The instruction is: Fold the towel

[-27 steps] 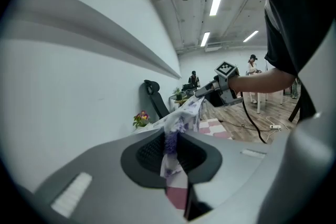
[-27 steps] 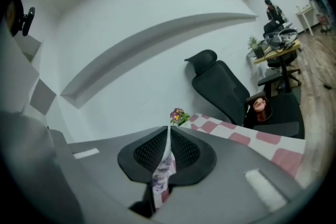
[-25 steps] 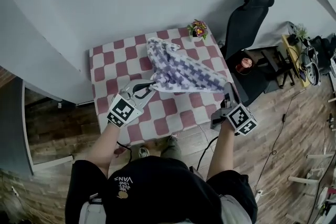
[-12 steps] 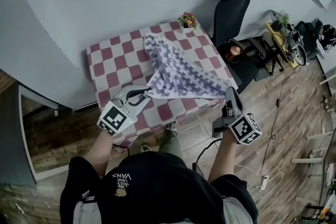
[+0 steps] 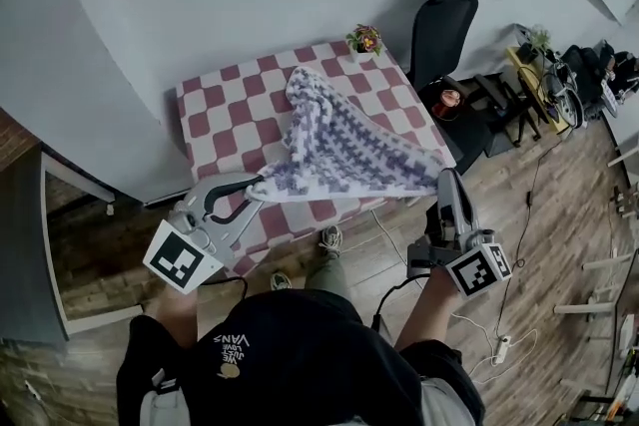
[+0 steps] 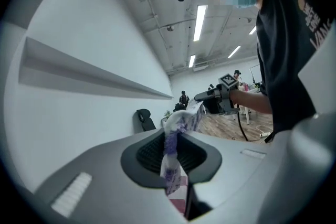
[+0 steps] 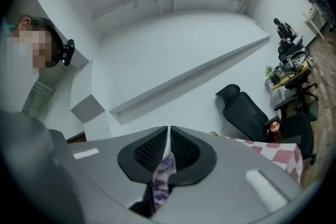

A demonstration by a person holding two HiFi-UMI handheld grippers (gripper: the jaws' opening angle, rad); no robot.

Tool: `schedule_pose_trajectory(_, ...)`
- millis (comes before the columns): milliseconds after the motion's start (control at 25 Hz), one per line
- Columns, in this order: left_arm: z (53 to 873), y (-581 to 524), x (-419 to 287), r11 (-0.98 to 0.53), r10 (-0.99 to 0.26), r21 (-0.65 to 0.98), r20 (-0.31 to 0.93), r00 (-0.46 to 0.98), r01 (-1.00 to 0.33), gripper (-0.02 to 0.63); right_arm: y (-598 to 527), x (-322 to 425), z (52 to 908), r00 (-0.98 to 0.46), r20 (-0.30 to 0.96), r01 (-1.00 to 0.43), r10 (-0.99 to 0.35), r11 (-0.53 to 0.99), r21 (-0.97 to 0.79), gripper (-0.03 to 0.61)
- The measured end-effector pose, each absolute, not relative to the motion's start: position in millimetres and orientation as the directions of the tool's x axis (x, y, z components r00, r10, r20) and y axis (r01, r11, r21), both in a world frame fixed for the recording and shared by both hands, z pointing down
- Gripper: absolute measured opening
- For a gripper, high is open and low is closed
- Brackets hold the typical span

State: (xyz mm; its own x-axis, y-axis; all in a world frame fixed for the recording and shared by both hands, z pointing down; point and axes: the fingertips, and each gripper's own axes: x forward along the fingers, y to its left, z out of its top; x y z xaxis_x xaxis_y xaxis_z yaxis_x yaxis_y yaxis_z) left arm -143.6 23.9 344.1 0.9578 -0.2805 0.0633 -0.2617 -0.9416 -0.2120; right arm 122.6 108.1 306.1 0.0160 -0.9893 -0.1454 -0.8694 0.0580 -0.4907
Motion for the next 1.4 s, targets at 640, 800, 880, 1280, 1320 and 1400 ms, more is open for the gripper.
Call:
schedule_pose_trajectory(640, 486.2, -11.1, -144.2, -0.932, -0.329, 0.063, 0.261, 0.907, -0.357, 0.037, 50.3, 133.7, 423.5, -0.077, 0.13, -0.819, -0.989, -0.012, -0.574, 0.021)
schedule_pose_trajectory(800, 541.7, -39.3, -129.6, -0.891, -0.346, 0.165, 0.355, 0.868, -0.423, 0.037, 13.7, 148.4, 472.4, -0.091, 0.255, -0.811, -0.963, -0.077, -0.579, 0.021)
schedule_pose_trajectory(880, 564.7, -56.3, -123.1, -0.866, -0.363, 0.187, 0.402, 0.841, -0.464, 0.037, -4.8, 155.5, 495.8, -0.103, 0.314, -0.812, -0.944, -0.102, -0.574, 0.021)
schedule_pose_trajectory(1280, 635.9, -131.4, -103.5, -0.776, -0.333, 0.268, 0.594, 0.732, -0.571, 0.11, -106.1, 182.8, 599.6, -0.227, 0.556, -0.83, -0.799, -0.14, -0.54, 0.028)
schedule_pose_trajectory(1320, 636.0, -138.7, -106.5, -0.764, -0.34, 0.284, 0.587, 0.735, -0.58, 0.159, -113.4, 186.9, 605.5, -0.235, 0.573, -0.833, -0.786, -0.141, -0.535, 0.045)
schedule_pose_trajectory(1400, 629.7, -155.1, -114.8, -0.738, -0.367, 0.314, 0.556, 0.746, -0.597, 0.197, -128.8, 199.7, 608.9, -0.236, 0.585, -0.846, -0.776, -0.132, -0.517, 0.106)
